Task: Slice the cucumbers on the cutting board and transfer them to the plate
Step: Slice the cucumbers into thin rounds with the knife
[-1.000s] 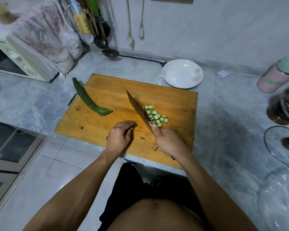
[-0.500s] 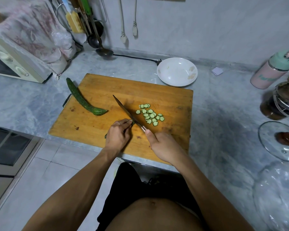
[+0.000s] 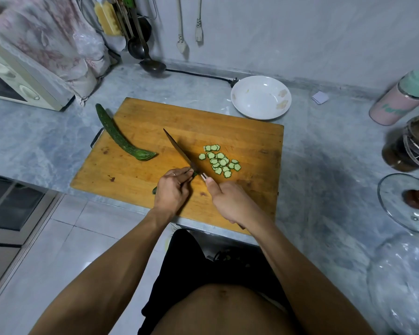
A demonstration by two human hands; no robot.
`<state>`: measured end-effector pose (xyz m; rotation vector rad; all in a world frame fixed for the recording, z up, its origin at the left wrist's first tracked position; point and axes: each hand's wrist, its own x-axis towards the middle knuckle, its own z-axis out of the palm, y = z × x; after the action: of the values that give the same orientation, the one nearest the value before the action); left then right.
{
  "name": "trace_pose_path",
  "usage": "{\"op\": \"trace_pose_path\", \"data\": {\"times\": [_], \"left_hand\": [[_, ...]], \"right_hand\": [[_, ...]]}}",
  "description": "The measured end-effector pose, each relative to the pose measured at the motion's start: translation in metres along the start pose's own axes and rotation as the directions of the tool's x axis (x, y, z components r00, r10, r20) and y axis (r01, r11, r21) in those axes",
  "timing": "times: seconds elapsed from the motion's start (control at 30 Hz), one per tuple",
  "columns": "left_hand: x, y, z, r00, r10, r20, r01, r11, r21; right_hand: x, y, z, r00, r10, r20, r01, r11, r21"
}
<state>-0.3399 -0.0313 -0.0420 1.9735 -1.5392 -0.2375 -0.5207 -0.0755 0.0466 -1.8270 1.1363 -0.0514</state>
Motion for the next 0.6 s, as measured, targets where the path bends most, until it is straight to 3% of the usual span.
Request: {"op": "trace_pose_path", "data": {"times": [0.27, 0.6], "left_hand": [[-0.001, -0.003, 0.003, 0.999, -0.035, -0.022, 0.034, 0.998, -0.055], [-0.006, 0.003, 0.004, 0.996, -0.008, -0.089, 0.012, 0.999, 0.047]], "right_hand": [[0.009, 0.004, 0.008, 0.999, 0.012, -0.039, -0.011, 1.000, 0.003], [0.007, 0.018, -0.008, 0.994, 0.082, -0.076, -0.075, 0.992, 0.100]]}}
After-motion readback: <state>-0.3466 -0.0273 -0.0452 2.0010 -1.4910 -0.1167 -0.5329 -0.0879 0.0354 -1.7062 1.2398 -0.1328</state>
